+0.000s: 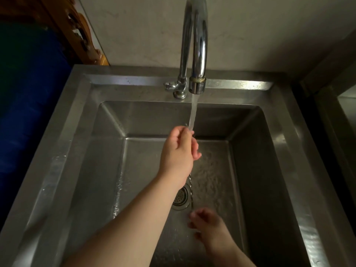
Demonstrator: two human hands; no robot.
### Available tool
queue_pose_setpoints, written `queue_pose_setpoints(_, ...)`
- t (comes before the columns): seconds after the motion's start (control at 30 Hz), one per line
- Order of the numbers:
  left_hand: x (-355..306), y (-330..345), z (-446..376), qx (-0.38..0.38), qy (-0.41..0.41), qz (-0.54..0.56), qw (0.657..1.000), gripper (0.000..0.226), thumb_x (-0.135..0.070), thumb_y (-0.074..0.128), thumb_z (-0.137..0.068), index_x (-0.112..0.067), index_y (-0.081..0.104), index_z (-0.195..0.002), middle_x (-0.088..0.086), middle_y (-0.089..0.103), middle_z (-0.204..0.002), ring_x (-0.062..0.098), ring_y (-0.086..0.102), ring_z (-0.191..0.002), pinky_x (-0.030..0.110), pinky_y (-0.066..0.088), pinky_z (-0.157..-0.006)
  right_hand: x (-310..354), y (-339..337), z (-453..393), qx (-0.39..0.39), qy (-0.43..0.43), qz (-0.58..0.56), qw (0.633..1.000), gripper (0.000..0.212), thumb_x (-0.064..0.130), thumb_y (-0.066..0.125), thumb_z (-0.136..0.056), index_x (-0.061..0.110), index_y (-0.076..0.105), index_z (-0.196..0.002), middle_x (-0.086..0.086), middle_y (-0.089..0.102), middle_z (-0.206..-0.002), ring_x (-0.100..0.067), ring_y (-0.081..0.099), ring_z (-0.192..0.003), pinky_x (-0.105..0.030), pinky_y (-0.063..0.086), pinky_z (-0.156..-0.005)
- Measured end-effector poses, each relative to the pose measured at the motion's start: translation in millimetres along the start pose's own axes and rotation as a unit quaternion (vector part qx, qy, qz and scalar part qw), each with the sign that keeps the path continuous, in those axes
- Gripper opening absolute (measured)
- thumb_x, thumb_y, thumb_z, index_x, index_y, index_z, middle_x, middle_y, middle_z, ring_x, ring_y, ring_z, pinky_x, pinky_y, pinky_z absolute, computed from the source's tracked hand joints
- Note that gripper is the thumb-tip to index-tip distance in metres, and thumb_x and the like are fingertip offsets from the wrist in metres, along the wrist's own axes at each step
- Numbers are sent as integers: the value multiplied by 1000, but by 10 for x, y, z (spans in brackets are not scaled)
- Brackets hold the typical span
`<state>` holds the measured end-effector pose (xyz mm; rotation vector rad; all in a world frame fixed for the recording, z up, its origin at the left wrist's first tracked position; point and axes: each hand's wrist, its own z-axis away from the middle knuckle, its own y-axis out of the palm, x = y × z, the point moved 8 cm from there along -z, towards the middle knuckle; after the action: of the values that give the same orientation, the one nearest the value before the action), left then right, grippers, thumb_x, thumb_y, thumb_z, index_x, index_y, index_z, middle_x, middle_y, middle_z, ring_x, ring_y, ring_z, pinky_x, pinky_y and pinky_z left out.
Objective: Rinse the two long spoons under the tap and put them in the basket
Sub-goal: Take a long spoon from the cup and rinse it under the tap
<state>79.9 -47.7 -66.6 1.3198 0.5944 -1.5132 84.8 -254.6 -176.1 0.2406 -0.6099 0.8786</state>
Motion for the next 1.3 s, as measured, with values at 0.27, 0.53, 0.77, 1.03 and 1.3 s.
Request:
queue_pose_setpoints(0.27, 100, 26, 6, 24, -2, -35, 999, 22, -26, 50, -90, -36, 68, -96, -10, 72, -84, 3, 59, -62, 24, 54, -70, 336, 103, 115, -18, -137, 252, 958, 17, 23, 71, -83, 35, 66, -72, 12, 68, -64, 5, 59, -59, -7, 42, -56)
queue_pose_setpoints(0.53, 349, -158, -66, 5, -42, -127, 991, 48, -5, 52, -86, -37, 61, -122, -12, 70, -114, 1, 66, -98, 20, 50, -80, 437, 169, -176, -36, -162, 230, 959, 10, 18, 62, -88, 22, 71, -86, 1, 69, -65, -11, 64, -61, -25, 46, -58)
queue_pose_setpoints(0.77, 399, -556, -59, -52, -1, -249, 967, 35, -11, 49, -90, -45, 56, -97, -18, 65, -106, -3, 60, -101, 10, 44, -77, 38, -230, -841, -137, -72, 310, 938, 18, 14, 48, -90, 10, 66, -89, -14, 70, -89, -30, 63, -80, -30, 46, -65)
queue_pose_setpoints(1.03, 382, -690, -111, -44, 44, -311, 948, 35, -12, 51, -91, -47, 55, -90, -19, 64, -104, -7, 59, -99, 13, 43, -80, -319, -286, -1312, -175, -19, 349, 921, 29, 10, 45, -96, 3, 64, -116, -19, 67, -115, -34, 62, -107, -31, 49, -86)
queue_pose_setpoints(1.3, 255, -628, -126, -36, 98, -364, 925, 24, -12, 53, -92, -26, 63, -108, -8, 66, -108, 0, 59, -98, 17, 45, -83, -478, -250, -1382, -205, -7, 384, 900, 24, 9, 45, -95, 4, 60, -113, -19, 61, -119, -33, 60, -108, -28, 46, -80)
